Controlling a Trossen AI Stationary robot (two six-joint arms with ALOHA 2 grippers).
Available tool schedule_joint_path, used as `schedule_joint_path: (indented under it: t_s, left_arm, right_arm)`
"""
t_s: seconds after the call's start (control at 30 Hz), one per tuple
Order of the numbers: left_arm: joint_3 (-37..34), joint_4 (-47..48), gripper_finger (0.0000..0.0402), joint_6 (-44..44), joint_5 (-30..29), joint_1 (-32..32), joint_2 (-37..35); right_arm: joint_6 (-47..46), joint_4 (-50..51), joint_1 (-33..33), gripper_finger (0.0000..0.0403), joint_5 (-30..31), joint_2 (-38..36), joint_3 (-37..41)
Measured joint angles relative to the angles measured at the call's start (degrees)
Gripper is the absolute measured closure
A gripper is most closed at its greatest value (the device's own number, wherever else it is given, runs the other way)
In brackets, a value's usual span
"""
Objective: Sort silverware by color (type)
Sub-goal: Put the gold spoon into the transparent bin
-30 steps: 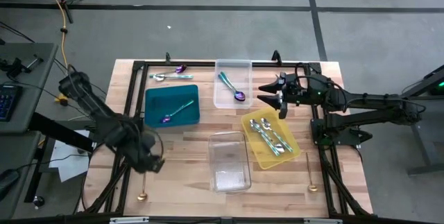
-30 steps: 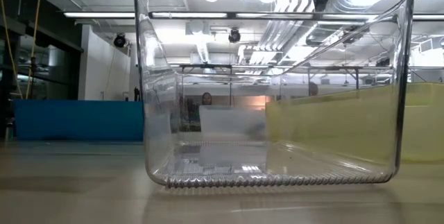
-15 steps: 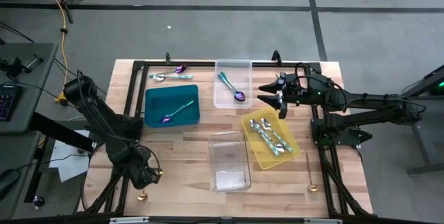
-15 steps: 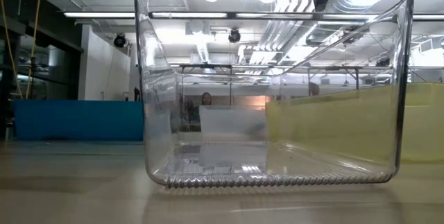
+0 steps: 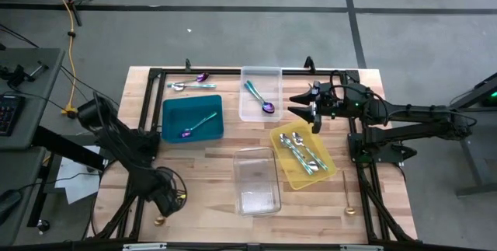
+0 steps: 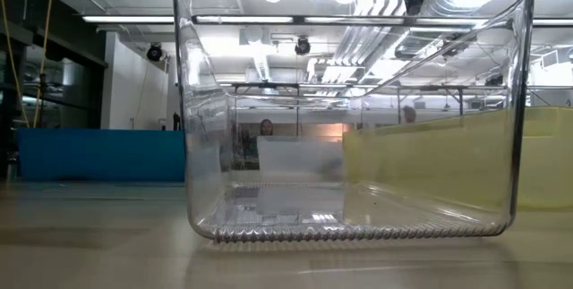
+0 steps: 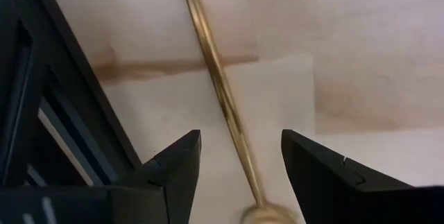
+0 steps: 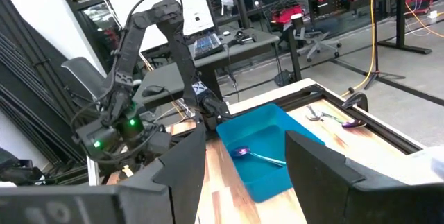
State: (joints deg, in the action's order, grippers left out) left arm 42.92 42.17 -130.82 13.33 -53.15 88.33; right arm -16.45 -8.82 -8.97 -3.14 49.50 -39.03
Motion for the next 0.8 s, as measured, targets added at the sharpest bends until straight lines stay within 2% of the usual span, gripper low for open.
schedule_joint_path:
  t_s: [0.23,0.33,0.53,0.8]
  left_arm:
    - [0.0,0.4,0.0211,0.4,-0.7,0.5,0.8]
    - [0.0,0.1,0.0224,0.9,-1.6,0.7,0.9]
    - [0.0,-4.3,0.0284,-2.2,-4.5,0.4,1.1]
    - [0.1,-5.3,0.0383,-0.4,-6.3,0.3,1.1]
  right_arm:
    - [-1.5,0.1,0.0,0.0213,0.0,0.0,0.0]
    - [-1.5,0.3,0.0,0.0213,0.0,0.0,0.0]
    - [-1.5,1.0,0.0,0.0213,0.0,0.0,0.0]
    - [-1.5,1.4,0.0,0.0213,0.0,0.0,0.0]
